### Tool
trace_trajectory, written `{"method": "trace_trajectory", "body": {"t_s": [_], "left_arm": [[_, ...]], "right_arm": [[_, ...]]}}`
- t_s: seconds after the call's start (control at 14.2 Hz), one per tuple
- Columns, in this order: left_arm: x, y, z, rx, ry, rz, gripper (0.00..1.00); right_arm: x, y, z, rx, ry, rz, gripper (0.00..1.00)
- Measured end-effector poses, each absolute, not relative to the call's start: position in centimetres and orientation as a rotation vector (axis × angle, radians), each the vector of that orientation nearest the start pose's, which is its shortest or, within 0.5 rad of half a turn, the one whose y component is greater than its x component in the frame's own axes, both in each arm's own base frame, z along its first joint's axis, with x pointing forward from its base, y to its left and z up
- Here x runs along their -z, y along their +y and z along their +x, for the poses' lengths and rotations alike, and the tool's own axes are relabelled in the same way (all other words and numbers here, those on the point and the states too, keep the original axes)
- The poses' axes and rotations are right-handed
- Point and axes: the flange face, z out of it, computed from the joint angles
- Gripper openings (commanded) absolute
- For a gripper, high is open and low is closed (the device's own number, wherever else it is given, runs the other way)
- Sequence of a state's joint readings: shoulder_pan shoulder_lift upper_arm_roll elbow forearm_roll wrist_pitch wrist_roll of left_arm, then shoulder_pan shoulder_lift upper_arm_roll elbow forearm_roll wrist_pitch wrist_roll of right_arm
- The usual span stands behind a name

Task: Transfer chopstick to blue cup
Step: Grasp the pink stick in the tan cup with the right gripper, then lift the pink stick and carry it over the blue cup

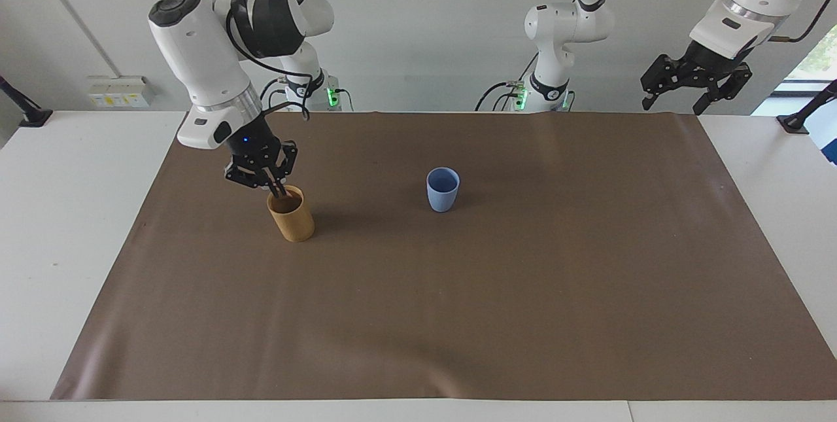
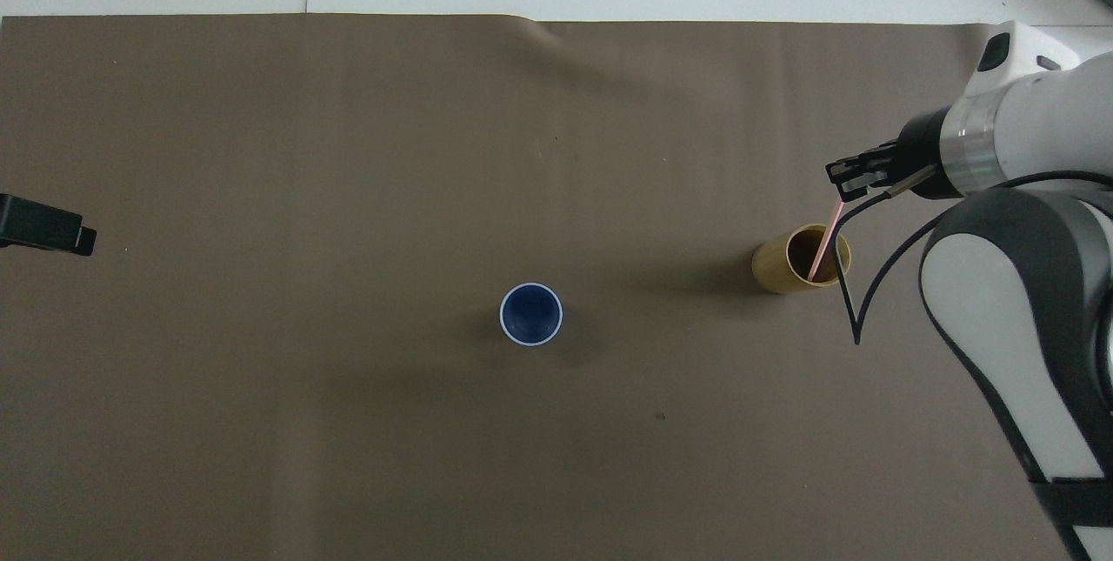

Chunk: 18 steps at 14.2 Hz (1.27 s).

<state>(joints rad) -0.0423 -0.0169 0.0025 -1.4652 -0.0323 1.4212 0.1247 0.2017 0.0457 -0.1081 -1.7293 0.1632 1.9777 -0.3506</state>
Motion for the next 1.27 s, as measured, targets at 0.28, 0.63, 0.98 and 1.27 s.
{"method": "trace_trajectory", "body": {"t_s": [0.28,0.63,0.98,1.27], "left_arm": [[-67.0,-2.5,53.3,-0.041,0.268,-3.163,1.0],[-67.0,-2.5,53.3,-0.042,0.268,-3.163,1.0],[-67.0,-2.5,53.3,-0.042,0.268,-3.163,1.0],[-67.0,-2.5,53.3,-0.042,0.268,-3.163,1.0]], "right_arm": [[-60.1,7.1,58.2,0.381,-0.565,-2.931,0.0],[-61.4,16.2,56.1,0.371,-0.461,-2.901,0.0],[-61.1,26.6,53.6,0.394,-0.281,-2.853,0.0],[-58.5,33.7,51.8,0.431,-0.261,-2.891,0.0]]}}
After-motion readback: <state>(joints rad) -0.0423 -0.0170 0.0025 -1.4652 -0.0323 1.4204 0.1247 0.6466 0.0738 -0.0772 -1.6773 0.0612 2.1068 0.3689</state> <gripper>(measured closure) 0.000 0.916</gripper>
